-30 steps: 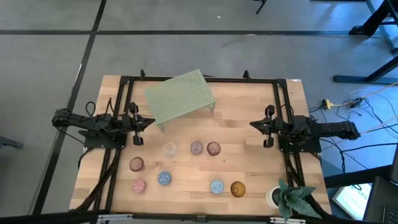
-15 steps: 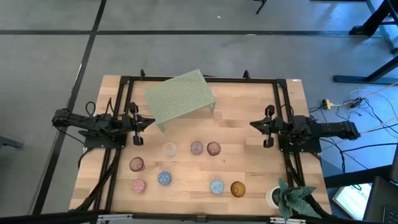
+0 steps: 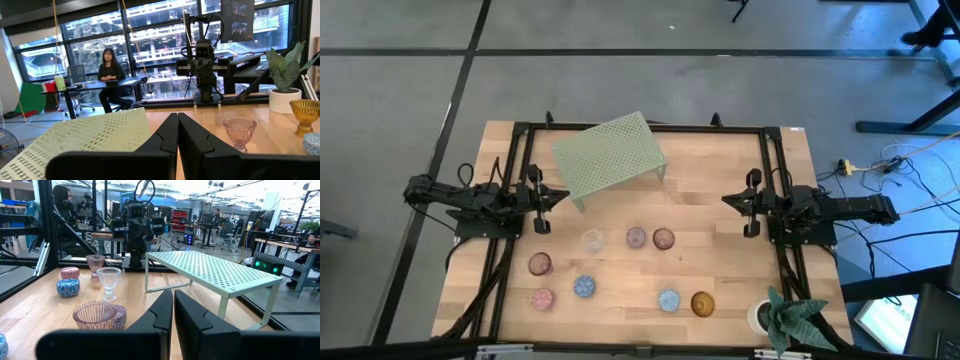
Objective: Pick & Place candle stick holders
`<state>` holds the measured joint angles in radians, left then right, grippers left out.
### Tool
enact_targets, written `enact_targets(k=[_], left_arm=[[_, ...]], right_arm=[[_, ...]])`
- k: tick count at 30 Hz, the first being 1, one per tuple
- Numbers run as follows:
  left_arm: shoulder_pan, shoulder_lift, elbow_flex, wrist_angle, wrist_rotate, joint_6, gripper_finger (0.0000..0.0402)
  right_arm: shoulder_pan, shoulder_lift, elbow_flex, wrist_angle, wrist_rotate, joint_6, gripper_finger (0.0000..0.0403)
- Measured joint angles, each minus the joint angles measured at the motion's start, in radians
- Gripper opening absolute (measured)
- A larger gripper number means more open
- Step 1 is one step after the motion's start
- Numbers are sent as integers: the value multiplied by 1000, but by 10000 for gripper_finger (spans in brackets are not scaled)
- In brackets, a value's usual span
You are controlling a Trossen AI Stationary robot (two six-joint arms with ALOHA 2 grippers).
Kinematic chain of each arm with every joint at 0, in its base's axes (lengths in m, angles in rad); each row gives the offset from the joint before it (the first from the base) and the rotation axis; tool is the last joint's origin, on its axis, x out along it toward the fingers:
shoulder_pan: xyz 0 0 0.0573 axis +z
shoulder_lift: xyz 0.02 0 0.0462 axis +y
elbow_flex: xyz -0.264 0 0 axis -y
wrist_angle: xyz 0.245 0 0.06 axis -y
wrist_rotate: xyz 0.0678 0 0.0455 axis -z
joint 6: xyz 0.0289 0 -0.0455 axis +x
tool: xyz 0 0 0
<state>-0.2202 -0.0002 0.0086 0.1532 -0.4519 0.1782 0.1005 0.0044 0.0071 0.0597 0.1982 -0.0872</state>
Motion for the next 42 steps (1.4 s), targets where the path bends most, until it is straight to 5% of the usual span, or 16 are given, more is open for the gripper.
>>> enact_targets(k=[42], left_arm=[[0,0,0,11,14,-23,2]], right_arm=[[0,0,0,157,20,-55,21]])
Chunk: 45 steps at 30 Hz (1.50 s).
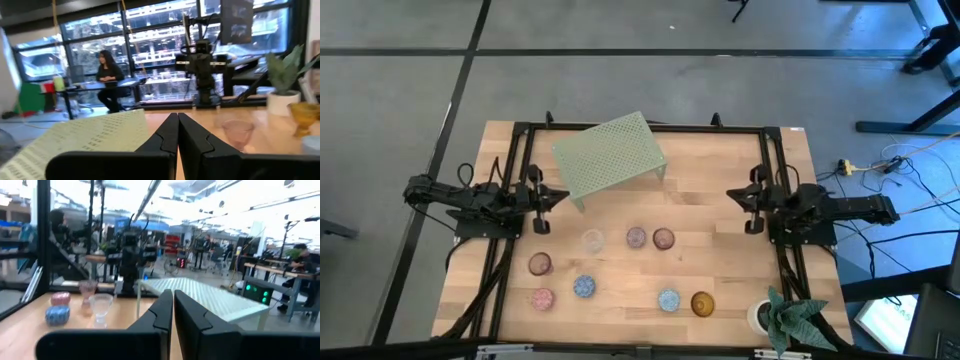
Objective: Pick & Place candle stick holders
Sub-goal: Put the left pink glass candle holder on the shelf
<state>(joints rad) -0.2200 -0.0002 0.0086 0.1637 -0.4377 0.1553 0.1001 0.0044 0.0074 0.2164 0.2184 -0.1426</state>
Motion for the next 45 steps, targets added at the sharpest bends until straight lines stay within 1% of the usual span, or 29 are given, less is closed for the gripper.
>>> enact_targets(k=[4,7,11,15,18,21,23,28,32,34,38,43,45], left_arm=[[0,0,0,2,-3,-22,3],[0,0,13,7,-5,-26,17],[0,16,70,15,-29,-21,57],[0,75,160,5,-42,4,103],[0,146,270,-104,-59,5,127],[0,246,415,-306,-101,-56,142],[-1,327,514,-416,-102,-85,149],[-1,521,762,-667,-56,-137,155],[-1,645,907,-902,-6,-240,155],[-2,692,936,-971,30,-295,156],[-3,752,941,-1030,112,-413,156],[-21,804,941,-1106,267,-576,156],[-47,830,941,-1137,306,-612,156]], right_arm=[[0,0,0,89,-1,-23,24],[0,0,0,109,-1,-23,42],[0,0,0,116,-1,-23,87],[0,1,34,115,-14,-23,132],[0,17,89,108,-36,-26,153],[0,53,146,84,-35,-27,162],[0,84,177,62,-36,-27,164],[0,152,218,38,-36,-61,165],[0,187,218,37,-35,-79,165],[0,197,219,35,-35,-78,165],[0,201,219,37,-35,-75,165],[0,201,219,49,-35,-75,165],[0,201,219,48,-35,-76,165]])
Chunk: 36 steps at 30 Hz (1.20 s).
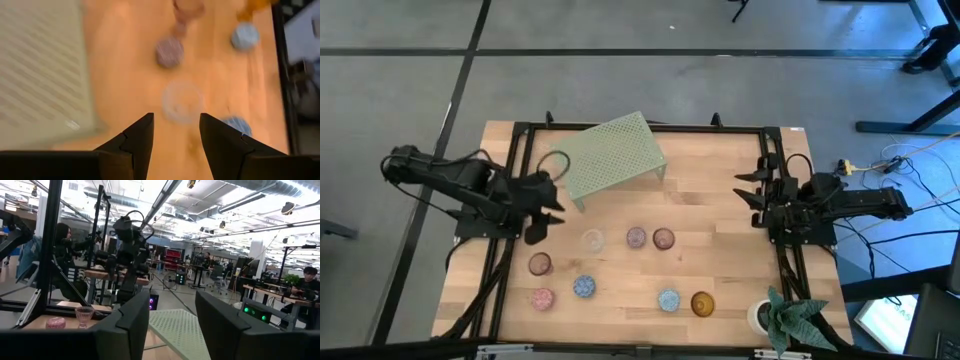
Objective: Pick & Place candle stick holders
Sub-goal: Put the left pink glass candle holder on the shelf
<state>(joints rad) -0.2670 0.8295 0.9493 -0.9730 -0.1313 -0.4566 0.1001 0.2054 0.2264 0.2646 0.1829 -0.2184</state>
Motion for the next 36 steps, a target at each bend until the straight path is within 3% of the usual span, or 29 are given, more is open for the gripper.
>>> enact_targets(k=[18,29,36], left_arm=[[-331,280,0,-112,73,-410,155],[-425,408,0,-198,74,-532,152],[-434,455,-20,-197,99,-530,150]], right_arm=[[0,0,0,-22,5,32,165],[0,0,0,-22,8,27,165],[0,0,0,-22,8,1,165]])
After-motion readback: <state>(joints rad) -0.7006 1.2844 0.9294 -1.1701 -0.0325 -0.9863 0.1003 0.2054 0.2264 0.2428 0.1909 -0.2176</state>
